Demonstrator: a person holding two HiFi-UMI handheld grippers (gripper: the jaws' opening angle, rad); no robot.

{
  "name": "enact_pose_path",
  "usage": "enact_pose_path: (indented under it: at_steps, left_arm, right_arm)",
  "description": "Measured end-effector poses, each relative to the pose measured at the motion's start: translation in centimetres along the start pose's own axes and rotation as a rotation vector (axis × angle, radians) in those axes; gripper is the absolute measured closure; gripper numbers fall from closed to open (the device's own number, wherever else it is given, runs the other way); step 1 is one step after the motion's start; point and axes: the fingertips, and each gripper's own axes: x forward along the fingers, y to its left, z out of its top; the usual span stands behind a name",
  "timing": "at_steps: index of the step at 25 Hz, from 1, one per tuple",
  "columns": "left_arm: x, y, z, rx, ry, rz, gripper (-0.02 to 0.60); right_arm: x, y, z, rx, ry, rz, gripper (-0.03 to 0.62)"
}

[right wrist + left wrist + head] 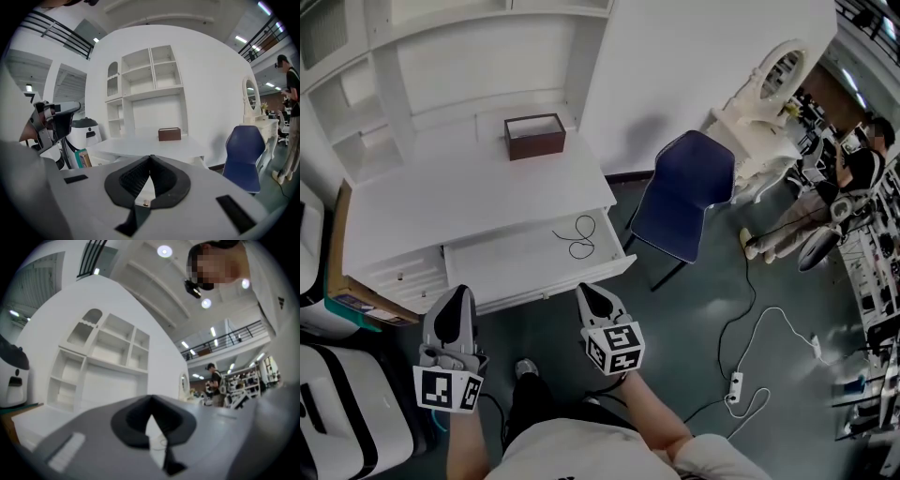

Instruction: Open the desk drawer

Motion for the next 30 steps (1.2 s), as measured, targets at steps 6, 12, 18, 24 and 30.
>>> enact_pose_path:
  at_steps: [6,12,18,24,30]
  left_arm:
    - [-0.1,-1.1,1.1,0.019,-0.013,-0.006,0.577]
    - [-0.2,-2.0,2.6,0.029,-0.033,-0.008,0.577]
    - [-0.7,-3.0,3.4,0.041,-0.048,-0.008,0.577]
    - [-1.5,-3.5,4.3,0.038,-0.066,0.010,0.577]
    - [-2.5,-4.1,4.7,0.033,-0.075,0.030,0.577]
  right_arm:
    - [-2.0,0.0,3.7,-0.072,-0.078,0.000,0.592]
    - [-4.1,0.7,7.7,-0.126,-0.162,0.008,0.592]
    - [-6.4,1.2,10.7,-0.165,-0.239,0.015,0.592]
    - [-8.5,1.6,12.7,-0.171,-0.292,0.017,0.594]
    - [-10.6,1.5,13.7,-0.176,-0.331,0.001,0.594]
